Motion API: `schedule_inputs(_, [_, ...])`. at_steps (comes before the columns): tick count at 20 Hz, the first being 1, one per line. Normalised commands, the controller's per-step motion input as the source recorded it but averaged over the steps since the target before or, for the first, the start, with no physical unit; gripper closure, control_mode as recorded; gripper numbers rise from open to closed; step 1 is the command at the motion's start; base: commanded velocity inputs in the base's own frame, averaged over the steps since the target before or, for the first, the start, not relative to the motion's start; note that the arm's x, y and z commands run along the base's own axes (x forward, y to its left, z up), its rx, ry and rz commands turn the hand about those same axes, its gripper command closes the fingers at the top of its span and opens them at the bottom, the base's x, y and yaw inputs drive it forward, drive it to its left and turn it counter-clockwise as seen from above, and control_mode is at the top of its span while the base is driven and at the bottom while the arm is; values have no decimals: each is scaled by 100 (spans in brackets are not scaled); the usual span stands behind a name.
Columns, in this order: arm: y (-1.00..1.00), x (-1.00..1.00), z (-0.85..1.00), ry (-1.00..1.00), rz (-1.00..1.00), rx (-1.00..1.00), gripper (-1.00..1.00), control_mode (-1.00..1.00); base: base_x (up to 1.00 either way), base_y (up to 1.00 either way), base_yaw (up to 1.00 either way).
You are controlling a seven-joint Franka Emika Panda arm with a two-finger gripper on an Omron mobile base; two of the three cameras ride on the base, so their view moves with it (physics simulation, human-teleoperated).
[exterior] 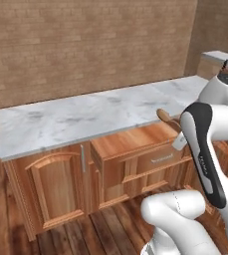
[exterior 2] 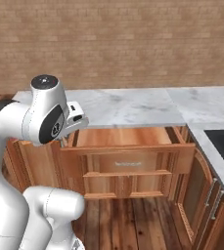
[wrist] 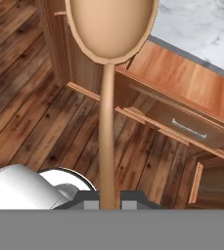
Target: Organize the utensils by type. Pick up the wooden spoons from the counter and place them in the open cabinet. Then pick up the metallic utensils from the counter and place them in the open drawer.
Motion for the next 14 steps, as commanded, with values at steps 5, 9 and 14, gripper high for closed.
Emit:
schedule_inputs(5, [0, 0, 0, 0, 0, 0, 100, 100, 54, -22, 8])
schedule_inputs(9, [0, 0, 0, 0, 0, 0, 100, 100, 35, -17, 10])
schedule_inputs(14, [0, 0, 0, 0, 0, 0, 100, 100, 20, 0, 10])
